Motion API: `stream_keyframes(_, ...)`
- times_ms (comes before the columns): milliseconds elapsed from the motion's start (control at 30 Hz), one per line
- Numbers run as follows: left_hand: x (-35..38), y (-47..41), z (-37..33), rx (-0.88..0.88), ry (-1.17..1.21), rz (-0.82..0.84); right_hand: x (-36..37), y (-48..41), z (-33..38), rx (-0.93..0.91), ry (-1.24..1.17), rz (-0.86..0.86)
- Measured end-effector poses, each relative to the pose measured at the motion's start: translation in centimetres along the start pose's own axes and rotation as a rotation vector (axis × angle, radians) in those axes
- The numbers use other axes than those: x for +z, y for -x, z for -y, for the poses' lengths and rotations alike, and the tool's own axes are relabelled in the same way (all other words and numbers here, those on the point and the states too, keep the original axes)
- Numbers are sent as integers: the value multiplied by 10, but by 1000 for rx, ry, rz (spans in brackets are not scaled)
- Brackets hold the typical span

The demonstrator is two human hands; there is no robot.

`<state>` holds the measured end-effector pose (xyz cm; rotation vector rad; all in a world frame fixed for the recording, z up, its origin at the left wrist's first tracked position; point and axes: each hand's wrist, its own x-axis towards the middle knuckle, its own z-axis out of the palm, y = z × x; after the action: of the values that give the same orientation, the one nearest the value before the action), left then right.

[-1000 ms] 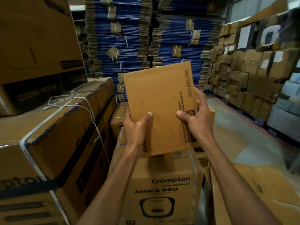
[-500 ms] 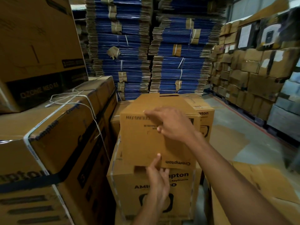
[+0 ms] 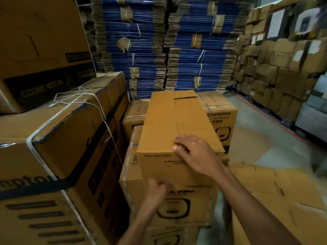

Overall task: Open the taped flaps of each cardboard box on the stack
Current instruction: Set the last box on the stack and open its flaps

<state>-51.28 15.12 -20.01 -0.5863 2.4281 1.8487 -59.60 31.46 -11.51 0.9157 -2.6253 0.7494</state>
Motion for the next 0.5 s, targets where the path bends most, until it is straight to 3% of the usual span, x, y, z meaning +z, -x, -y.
stream_keyframes(133,-33,16,-82,567,-182,-234,9,-4,6,33,-17,-93)
stream_keyframes(200,-41,2,-115,742,-261,-288,11,-3,9,54,-11,-136)
stream_keyframes(367,-34,-74,-140,659,-684,-84,4,-8,9,68,-11,-65)
stream_keyframes(500,-17,-98,-133,682,-814,-34,-8,-21,5,111,32,-47)
